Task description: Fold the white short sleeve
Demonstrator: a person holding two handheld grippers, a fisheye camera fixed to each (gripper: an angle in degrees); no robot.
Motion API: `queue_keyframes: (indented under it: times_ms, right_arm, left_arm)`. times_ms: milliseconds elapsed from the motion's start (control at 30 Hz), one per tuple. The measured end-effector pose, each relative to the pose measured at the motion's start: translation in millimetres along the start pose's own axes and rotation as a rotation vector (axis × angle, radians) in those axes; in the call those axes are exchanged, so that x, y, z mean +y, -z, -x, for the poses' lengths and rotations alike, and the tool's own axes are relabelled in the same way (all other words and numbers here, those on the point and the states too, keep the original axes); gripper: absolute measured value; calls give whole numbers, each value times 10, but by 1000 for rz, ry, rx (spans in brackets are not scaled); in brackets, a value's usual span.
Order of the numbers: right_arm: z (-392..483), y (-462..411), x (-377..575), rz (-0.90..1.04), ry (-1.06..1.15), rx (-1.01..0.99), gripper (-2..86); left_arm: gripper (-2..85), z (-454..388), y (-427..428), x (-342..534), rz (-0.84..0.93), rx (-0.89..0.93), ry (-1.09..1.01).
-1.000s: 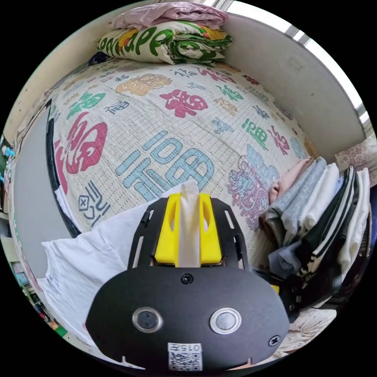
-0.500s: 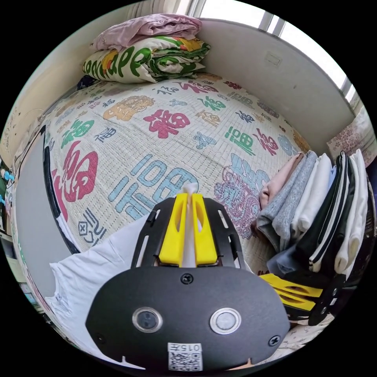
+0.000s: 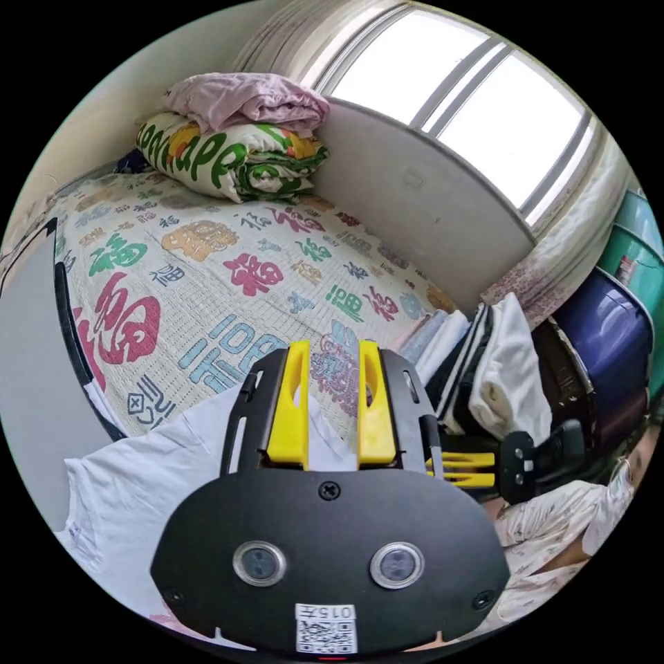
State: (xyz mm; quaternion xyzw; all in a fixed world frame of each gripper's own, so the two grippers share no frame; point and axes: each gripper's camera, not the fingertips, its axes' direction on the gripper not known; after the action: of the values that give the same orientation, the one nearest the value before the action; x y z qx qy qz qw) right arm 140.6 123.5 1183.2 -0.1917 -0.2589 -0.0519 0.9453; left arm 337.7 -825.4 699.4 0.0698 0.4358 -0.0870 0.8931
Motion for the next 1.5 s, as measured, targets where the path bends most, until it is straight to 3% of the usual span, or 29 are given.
queue_keyframes:
  times_ms: [167,267,333,467,533,633,733,833,933,1067,1200,1300,1500]
  right_arm:
    - [985,689,66,-116,172,-143,11]
    - [1720,809,34,-149,280,-357,8]
    - [2212,660,-40,-59,335,-442,7]
    - [3428,291,-360,134,400,-493,23]
    - [3947,177,-576,184,444,-522,34]
    - [4611,31,-962,251,393,-565,61]
    - [5066,86,-1008,325,316,-838,55]
    - [5424,394,-629,397,396,-803,60]
    - [5208,822,-221,427,387,-696,65]
    - [4055,1539,103,425,186,-470,72]
    - [2375,2335,414,363,-209,-233,81]
    - [1359,2731,773,312,-527,-155,98]
    - [595,2789,1031,266,-711,-99,120]
  left_arm:
    - [83,81,2306,1926,-119,-338,129]
    - [84,311,3612,3475,-155,-602,360]
    - [86,468,4290,4897,-219,-717,610]
    - [98,684,4512,6976,-419,-570,874]
    - [100,843,4418,7445,-491,-491,919]
    - [108,1206,4173,7735,-538,-350,929]
    - [129,1569,3954,7733,-513,-290,943]
    - [111,1780,3913,7697,-485,-316,944]
    - [30,1880,3937,7809,-411,-340,977]
    - [14,1545,4175,8073,-369,-412,962]
    - [60,666,4536,8563,-434,-264,866]
    - [69,-319,4711,8898,-461,-270,776]
    - [160,-1516,4691,9390,-287,-422,831]
